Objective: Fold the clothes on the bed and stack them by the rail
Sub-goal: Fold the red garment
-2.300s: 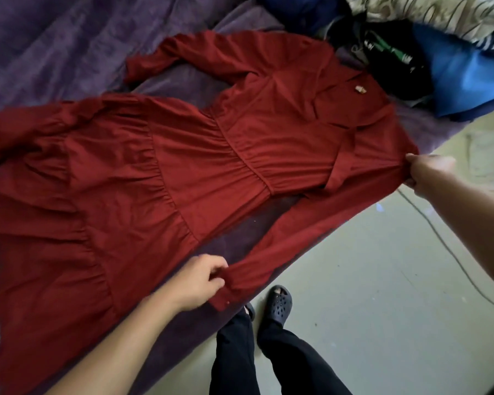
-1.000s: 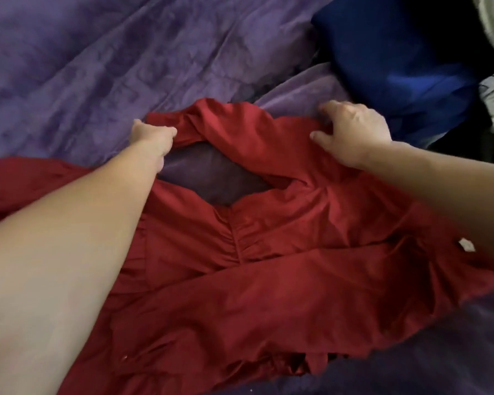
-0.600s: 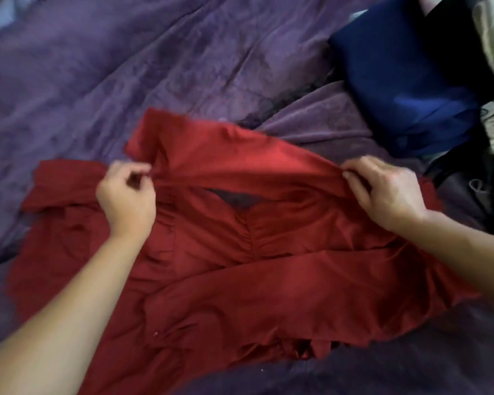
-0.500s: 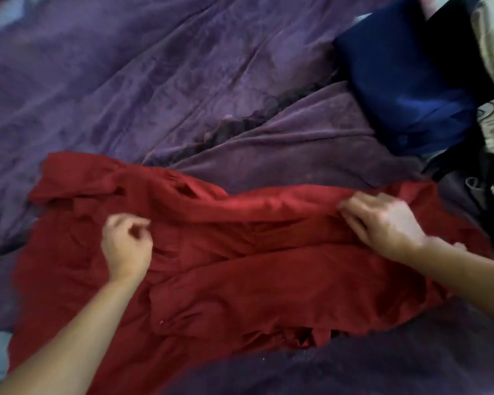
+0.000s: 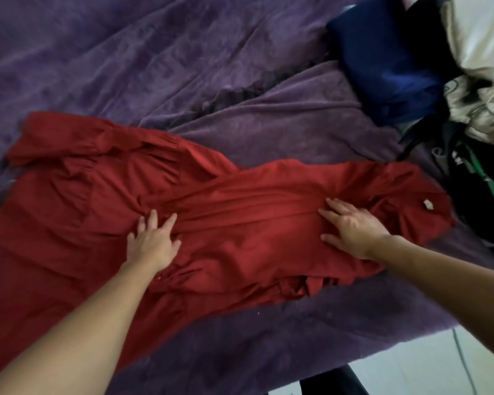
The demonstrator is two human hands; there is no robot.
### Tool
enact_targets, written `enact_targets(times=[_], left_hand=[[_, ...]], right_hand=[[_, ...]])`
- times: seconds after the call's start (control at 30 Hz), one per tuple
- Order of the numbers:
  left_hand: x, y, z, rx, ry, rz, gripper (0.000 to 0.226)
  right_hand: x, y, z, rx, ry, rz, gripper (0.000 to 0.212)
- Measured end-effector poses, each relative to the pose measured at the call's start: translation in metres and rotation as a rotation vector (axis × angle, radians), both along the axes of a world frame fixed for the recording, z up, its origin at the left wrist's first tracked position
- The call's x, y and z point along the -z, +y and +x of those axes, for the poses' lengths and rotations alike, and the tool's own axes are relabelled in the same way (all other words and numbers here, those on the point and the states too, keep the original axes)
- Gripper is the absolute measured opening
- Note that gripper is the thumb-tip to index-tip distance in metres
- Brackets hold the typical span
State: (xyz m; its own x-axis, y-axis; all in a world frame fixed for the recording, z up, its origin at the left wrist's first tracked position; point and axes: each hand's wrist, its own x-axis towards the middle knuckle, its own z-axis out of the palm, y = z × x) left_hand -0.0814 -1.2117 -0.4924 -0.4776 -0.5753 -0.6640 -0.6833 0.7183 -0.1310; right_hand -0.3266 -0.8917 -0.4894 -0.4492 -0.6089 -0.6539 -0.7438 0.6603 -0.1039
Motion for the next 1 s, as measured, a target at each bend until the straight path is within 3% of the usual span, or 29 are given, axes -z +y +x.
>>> enact_targets(times=[0.07,0.17,0.23,0.3,0.4,0.5,0.67,0.83,0.9,1.0], left_hand=[[-0.006,0.0,0.004,-0.012,-0.002,-0.024,0.066],[-0.016,0.024,-0.004,0.137,0.194,-0.087,0.063],[-0.02,0.052,-0.02,0.238,0.352,-0.052,0.061],[-0.016,0.081,-0.04,0.299,0.418,0.012,0.061],[0.0,0.117,-0.068,0.336,0.373,0.077,0.062],[0.019,0.134,-0.076,0.313,0.286,0.108,0.064],[0.022,0.134,-0.078,0.262,0.275,0.143,0.062],[0.005,0.106,-0.077,-0.054,0.463,0.078,0.05],[-0.003,0.086,-0.066,-0.197,0.512,0.037,0.047],[-0.018,0.051,-0.042,-0.333,0.589,-0.037,0.043]], right_hand=[[-0.012,0.01,0.0,0.144,0.043,-0.225,0.048],[-0.028,0.037,-0.012,0.43,0.381,-0.526,0.041],[-0.032,0.056,-0.03,0.753,0.444,-0.421,0.065],[-0.028,0.067,-0.044,1.064,0.332,-0.255,0.096],[-0.017,0.062,-0.058,1.354,0.158,-0.306,0.126],[-0.004,0.044,-0.068,1.394,0.12,-0.349,0.128],[-0.009,0.038,-0.084,1.311,0.157,-0.459,0.04],[-0.066,0.013,-0.058,1.052,0.301,-0.695,0.028],[-0.083,-0.02,-0.026,0.93,0.232,-0.778,0.017],[-0.082,-0.081,0.038,0.762,0.044,-0.789,0.017]])
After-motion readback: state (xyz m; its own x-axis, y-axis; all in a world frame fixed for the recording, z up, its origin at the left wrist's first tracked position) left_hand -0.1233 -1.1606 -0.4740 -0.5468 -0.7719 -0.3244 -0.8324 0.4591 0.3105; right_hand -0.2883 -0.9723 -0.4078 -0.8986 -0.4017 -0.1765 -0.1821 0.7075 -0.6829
